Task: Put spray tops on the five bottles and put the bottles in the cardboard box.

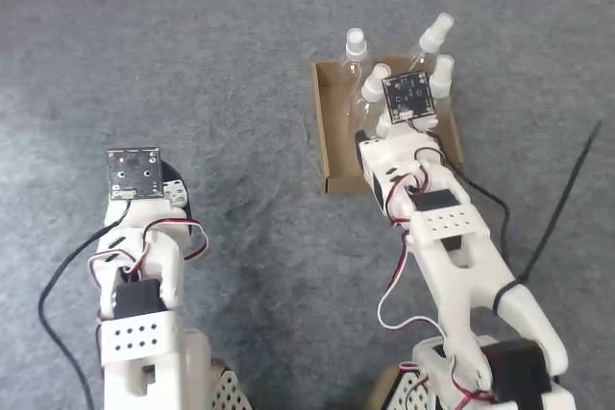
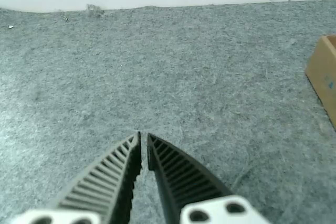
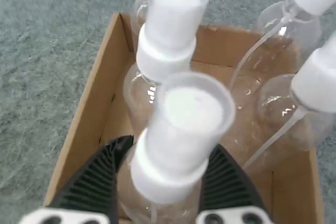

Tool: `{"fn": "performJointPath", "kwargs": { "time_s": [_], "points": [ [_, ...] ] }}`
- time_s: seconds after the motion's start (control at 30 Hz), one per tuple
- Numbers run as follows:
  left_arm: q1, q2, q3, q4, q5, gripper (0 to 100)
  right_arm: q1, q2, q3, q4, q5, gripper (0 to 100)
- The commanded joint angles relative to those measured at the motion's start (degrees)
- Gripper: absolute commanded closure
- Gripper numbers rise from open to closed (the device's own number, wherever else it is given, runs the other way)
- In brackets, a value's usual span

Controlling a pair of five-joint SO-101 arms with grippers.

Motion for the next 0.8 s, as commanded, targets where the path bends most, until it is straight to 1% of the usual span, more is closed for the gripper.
{"fn": "performJointPath", "kwargs": {
  "time_s": [0.0,0.07,0.77],
  "points": [
    [0.0,0.0,-0.3,-1.8,-0.2,99,0.7,-0.3,2.4,-5.7,-0.3,99.3],
    [0.0,0.0,-0.3,-1.8,-0.2,99,0.7,-0.3,2.7,-6.9,-0.3,99.3],
    [0.0,0.0,-0.3,-1.9,-0.2,99,0.7,-0.3,3.2,-6.6,-0.2,99.2]
  ]
}}
